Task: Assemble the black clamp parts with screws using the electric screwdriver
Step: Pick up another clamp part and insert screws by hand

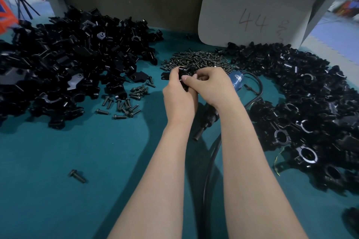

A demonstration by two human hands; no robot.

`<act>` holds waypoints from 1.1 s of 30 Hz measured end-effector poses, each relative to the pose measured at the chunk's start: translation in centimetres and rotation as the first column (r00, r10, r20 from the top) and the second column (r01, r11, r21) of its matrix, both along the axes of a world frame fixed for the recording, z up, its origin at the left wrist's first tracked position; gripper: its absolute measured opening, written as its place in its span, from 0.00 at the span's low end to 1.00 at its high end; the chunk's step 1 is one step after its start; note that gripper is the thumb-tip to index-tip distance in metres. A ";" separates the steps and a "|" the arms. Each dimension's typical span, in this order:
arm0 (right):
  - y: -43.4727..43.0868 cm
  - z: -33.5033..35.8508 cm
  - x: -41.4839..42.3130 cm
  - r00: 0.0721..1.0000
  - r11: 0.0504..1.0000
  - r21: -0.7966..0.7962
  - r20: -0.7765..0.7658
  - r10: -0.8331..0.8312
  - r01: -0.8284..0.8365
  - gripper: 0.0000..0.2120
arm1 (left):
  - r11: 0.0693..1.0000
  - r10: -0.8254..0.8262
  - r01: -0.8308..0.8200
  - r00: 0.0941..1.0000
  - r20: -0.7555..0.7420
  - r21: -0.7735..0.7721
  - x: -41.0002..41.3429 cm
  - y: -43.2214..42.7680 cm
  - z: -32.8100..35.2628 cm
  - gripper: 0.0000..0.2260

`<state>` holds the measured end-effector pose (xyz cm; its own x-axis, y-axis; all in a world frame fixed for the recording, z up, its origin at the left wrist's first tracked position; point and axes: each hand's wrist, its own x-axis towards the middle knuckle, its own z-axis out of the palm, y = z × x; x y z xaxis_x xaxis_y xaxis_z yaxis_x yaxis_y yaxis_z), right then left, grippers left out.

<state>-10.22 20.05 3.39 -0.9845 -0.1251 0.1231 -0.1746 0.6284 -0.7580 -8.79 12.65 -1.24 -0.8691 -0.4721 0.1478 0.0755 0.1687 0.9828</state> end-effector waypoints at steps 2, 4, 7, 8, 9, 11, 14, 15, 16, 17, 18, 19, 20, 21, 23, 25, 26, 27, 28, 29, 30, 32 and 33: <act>0.0 0.1 0.0 1.000 1.000 0.007 -0.002 -0.004 0.004 0.18 | 1.000 0.003 -0.003 1.000 -0.003 0.000 0.1 0.0 0.1 0.20; -0.1 0.1 0.0 1.000 1.000 0.021 -0.013 -0.008 0.008 0.17 | 1.000 0.002 -0.002 1.000 -0.001 -0.005 0.1 0.0 0.2 0.20; -0.2 0.0 0.0 1.000 1.000 0.029 -0.027 -0.007 0.008 0.17 | 1.000 0.008 -0.008 1.000 0.001 -0.015 0.2 0.0 0.3 0.21; -0.2 -0.1 0.0 1.000 1.000 0.027 -0.026 -0.004 0.005 0.18 | 1.000 0.010 -0.010 1.000 0.006 -0.016 0.3 -0.1 0.3 0.21; -0.2 -0.1 0.0 1.000 1.000 0.022 -0.024 0.001 -0.001 0.18 | 1.000 0.013 -0.012 1.000 0.010 -0.016 0.4 0.0 0.3 0.21; -0.3 -0.2 0.0 1.000 1.000 -0.015 -0.006 0.004 -0.004 0.15 | 1.000 0.021 -0.021 1.000 0.006 -0.002 0.5 -0.1 0.5 0.17; 0.1 0.0 -0.1 0.993 0.991 -0.109 -0.085 -0.082 0.073 0.10 | 0.994 0.038 -0.039 0.999 0.009 0.102 0.4 -0.6 0.6 0.12; 0.3 0.3 -0.1 0.985 0.987 -0.120 -0.126 -0.120 0.105 0.06 | 0.990 0.043 -0.044 0.999 0.013 0.136 0.4 -0.8 0.7 0.12; 0.3 0.5 0.0 0.979 0.984 -0.125 -0.148 -0.142 0.124 0.02 | 0.986 0.046 -0.049 0.999 0.022 0.158 0.4 -0.9 0.8 0.14; 0.3 0.7 0.1 0.977 0.984 -0.129 -0.156 -0.146 0.127 0.03 | 0.985 0.046 -0.051 0.998 0.033 0.165 0.4 -1.0 0.9 0.16; 0.3 0.8 0.1 0.979 0.985 -0.130 -0.153 -0.135 0.116 0.03 | 0.986 0.043 -0.049 0.998 0.042 0.160 0.4 -1.0 0.9 0.18; 0.2 0.9 0.2 0.981 0.987 -0.123 -0.151 -0.121 0.103 0.03 | 0.989 0.038 -0.044 0.998 0.044 0.143 0.5 -0.9 0.9 0.18; 0.0 1.0 0.3 0.982 0.990 -0.104 -0.154 -0.106 0.091 0.03 | 0.992 0.036 -0.042 0.998 0.047 0.116 0.5 -0.9 0.9 0.17; -0.2 1.1 0.4 0.983 0.994 -0.072 -0.161 -0.091 0.081 0.03 | 0.996 0.043 -0.047 0.997 0.057 0.079 0.6 -0.8 1.0 0.17; -0.3 1.3 0.5 0.982 0.998 -0.019 -0.179 -0.066 0.063 0.03 | 0.998 0.065 -0.066 0.995 0.082 0.006 0.7 -0.7 1.0 0.19; -0.3 1.5 0.6 0.979 0.998 0.015 -0.196 -0.054 0.058 0.04 | 0.996 0.079 -0.076 0.993 0.091 -0.041 0.8 -0.5 1.1 0.18; -0.3 1.6 0.7 0.979 0.998 0.024 -0.199 -0.055 0.061 0.04 | 0.995 0.083 -0.078 0.992 0.091 -0.056 0.9 -0.5 1.1 0.16; -0.3 1.6 0.8 0.978 0.997 0.031 -0.200 -0.058 0.065 0.04 | 0.994 0.087 -0.082 0.992 0.091 -0.067 0.9 -0.5 1.1 0.14; -0.3 1.6 0.8 0.978 0.997 0.036 -0.200 -0.062 0.071 0.04 | 0.993 0.093 -0.086 0.991 0.092 -0.076 1.0 -0.4 1.2 0.12; -0.4 1.6 0.9 0.977 0.996 0.042 -0.201 -0.069 0.079 0.03 | 0.992 0.099 -0.091 0.991 0.093 -0.087 1.0 -0.4 1.2 0.12; -0.4 1.6 0.9 0.976 0.995 0.045 -0.204 -0.077 0.088 0.03 | 0.991 0.102 -0.093 0.990 0.094 -0.097 1.0 -0.4 1.1 0.11; -0.5 1.6 0.9 0.973 0.994 0.039 -0.211 -0.095 0.105 0.03 | 0.989 0.103 -0.093 0.990 0.093 -0.113 1.0 -0.3 1.2 0.12; -0.6 1.6 0.9 0.972 0.993 0.033 -0.212 -0.101 0.111 0.03 | 0.989 0.102 -0.091 0.990 0.093 -0.117 1.1 -0.2 1.2 0.13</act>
